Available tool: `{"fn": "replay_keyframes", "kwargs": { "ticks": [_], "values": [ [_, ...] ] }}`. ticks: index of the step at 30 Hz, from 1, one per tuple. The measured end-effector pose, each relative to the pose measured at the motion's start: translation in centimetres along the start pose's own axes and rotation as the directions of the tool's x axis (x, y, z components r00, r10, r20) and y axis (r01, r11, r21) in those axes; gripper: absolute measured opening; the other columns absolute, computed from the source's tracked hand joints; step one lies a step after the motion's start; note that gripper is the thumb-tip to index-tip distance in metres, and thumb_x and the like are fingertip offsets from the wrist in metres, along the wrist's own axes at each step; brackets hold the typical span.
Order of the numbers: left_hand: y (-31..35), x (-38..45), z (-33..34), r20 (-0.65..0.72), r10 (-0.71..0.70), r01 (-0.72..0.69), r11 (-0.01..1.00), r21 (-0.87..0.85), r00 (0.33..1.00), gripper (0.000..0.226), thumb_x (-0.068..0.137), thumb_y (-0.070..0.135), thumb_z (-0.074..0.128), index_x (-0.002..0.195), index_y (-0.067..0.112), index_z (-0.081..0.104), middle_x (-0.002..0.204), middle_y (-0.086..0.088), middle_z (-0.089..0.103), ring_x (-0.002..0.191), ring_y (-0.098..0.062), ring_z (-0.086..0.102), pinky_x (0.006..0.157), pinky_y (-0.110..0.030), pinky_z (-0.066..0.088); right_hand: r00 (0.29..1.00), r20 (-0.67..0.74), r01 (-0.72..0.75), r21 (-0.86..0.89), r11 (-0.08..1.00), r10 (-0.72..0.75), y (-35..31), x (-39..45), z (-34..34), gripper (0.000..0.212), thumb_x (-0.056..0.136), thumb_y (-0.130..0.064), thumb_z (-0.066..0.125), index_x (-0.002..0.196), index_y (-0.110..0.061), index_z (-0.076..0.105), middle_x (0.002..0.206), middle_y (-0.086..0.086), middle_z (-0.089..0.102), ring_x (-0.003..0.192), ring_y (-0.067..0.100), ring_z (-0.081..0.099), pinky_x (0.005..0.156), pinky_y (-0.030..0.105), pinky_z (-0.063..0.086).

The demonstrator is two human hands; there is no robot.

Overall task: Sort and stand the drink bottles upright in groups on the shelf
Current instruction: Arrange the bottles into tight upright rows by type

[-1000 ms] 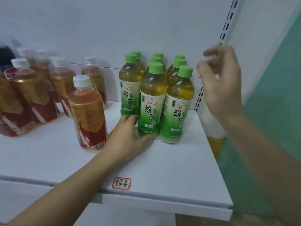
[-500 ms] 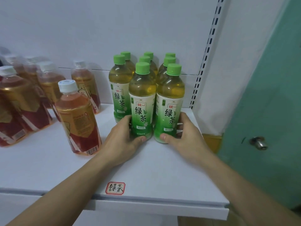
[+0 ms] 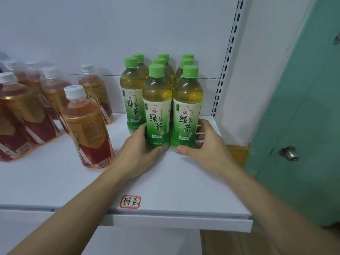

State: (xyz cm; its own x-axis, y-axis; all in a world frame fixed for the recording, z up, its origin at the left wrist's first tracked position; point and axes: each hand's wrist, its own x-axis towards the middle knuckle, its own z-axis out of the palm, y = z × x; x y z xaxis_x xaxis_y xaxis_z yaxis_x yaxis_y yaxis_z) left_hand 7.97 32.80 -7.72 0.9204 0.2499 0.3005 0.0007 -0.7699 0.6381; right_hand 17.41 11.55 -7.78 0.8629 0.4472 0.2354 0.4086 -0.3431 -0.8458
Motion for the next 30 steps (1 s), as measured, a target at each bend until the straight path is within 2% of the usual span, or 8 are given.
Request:
{"fn": "replay_keyframes", "kwargs": {
  "ticks": [3, 7, 11, 15, 18, 21, 24, 30],
  "values": [
    [0.5, -0.9, -0.4, 0.021, -0.017, 0.016, 0.998, 0.053, 1.000, 0.073, 0.085, 0.038, 0.076, 0.147, 0.029, 0.039, 0.143, 0.012, 0.056, 0.130, -0.014, 0.055, 0.104, -0.031, 0.046, 0.999, -0.023, -0.024, -0.077, 0.997, 0.022, -0.3, -1.6, -1.2, 0.095, 0.067, -0.053, 0.088, 0.144, -0.034, 0.036, 0.128, -0.011, 0.055, 0.113, 0.007, 0.058, 0.096, 0.039, 0.054],
    [0.8, -3.5, -2.1, 0.065, -0.046, 0.040, 0.995, 0.088, 0.997, 0.074, 0.090, 0.049, 0.067, 0.153, 0.028, 0.035, 0.146, 0.007, 0.053, 0.131, -0.012, 0.052, 0.105, -0.030, 0.043, 0.996, -0.091, -0.013, -0.185, 0.983, -0.004, -1.4, -5.7, -2.8, 0.055, 0.082, -0.048, 0.074, 0.127, -0.045, 0.043, 0.112, -0.020, 0.057, 0.108, 0.000, 0.056, 0.091, 0.034, 0.052],
    [0.2, -7.4, -5.5, 0.279, 0.079, -0.121, 0.983, 0.139, 0.957, 0.067, 0.092, 0.060, 0.056, 0.152, 0.036, 0.041, 0.152, 0.025, 0.043, 0.133, 0.010, 0.040, 0.116, -0.023, 0.035, 0.993, -0.117, -0.006, -0.074, 0.997, -0.003, -3.3, -9.7, -1.5, 0.021, 0.084, -0.042, 0.070, 0.102, -0.040, 0.060, 0.091, -0.021, 0.067, 0.092, 0.000, 0.062, 0.079, 0.030, 0.051],
    [-2.1, -11.7, -10.6, 0.388, 0.115, -0.153, 0.986, 0.069, 0.914, 0.053, 0.092, 0.059, 0.059, 0.142, 0.043, 0.052, 0.144, 0.038, 0.048, 0.133, 0.015, 0.041, 0.106, -0.005, 0.033, 0.991, 0.087, 0.109, -0.110, 0.988, -0.099, -6.7, -11.7, 4.8, 0.016, 0.086, -0.046, 0.066, 0.099, -0.040, 0.060, 0.087, -0.018, 0.066, 0.091, 0.003, 0.060, 0.073, 0.015, 0.044],
    [-4.5, -14.2, -15.4, 0.309, 0.061, -0.088, 0.993, 0.076, 0.949, 0.036, 0.095, 0.052, 0.060, 0.129, 0.041, 0.063, 0.130, 0.033, 0.060, 0.123, 0.007, 0.055, 0.098, -0.009, 0.041, 0.951, 0.251, 0.229, -0.181, 0.957, -0.180, -9.3, -11.3, 10.5, 0.017, 0.087, -0.048, 0.064, 0.101, -0.044, 0.056, 0.089, -0.019, 0.062, 0.093, 0.002, 0.055, 0.075, 0.022, 0.044],
    [-8.2, -16.7, -19.7, 0.112, -0.027, 0.006, 0.983, 0.185, 0.993, 0.034, 0.096, 0.046, 0.059, 0.128, 0.036, 0.064, 0.127, 0.027, 0.063, 0.121, 0.004, 0.056, 0.101, -0.016, 0.043, 0.927, 0.279, 0.303, -0.170, 0.938, -0.249, -12.6, -10.8, 15.8, 0.017, 0.088, -0.053, 0.059, 0.103, -0.048, 0.053, 0.097, -0.023, 0.058, 0.098, -0.002, 0.053, 0.072, 0.022, 0.042],
    [-12.2, -19.0, -24.1, -0.045, -0.125, 0.133, 0.942, 0.307, 0.991, 0.039, 0.097, 0.052, 0.052, 0.130, 0.034, 0.062, 0.129, 0.023, 0.061, 0.120, 0.003, 0.054, 0.105, -0.026, 0.044, 0.903, 0.289, 0.362, -0.117, 0.925, -0.317, -16.3, -10.8, 21.3, 0.017, 0.087, -0.054, 0.055, 0.104, -0.048, 0.053, 0.104, -0.026, 0.054, 0.102, 0.000, 0.053, 0.082, 0.030, 0.048],
    [-20.7, -23.3, -33.5, -0.156, -0.245, 0.283, 0.906, 0.313, 0.957, 0.053, 0.096, 0.064, 0.034, 0.136, 0.038, 0.057, 0.139, 0.021, 0.056, 0.122, 0.003, 0.050, 0.099, -0.012, 0.037, 0.851, 0.371, 0.423, -0.063, 0.904, -0.372, -23.2, -11.2, 32.9, 0.019, 0.089, -0.052, 0.058, 0.106, -0.049, 0.054, 0.116, -0.031, 0.044, 0.110, -0.003, 0.050, 0.096, 0.037, 0.046]
  ]
}}
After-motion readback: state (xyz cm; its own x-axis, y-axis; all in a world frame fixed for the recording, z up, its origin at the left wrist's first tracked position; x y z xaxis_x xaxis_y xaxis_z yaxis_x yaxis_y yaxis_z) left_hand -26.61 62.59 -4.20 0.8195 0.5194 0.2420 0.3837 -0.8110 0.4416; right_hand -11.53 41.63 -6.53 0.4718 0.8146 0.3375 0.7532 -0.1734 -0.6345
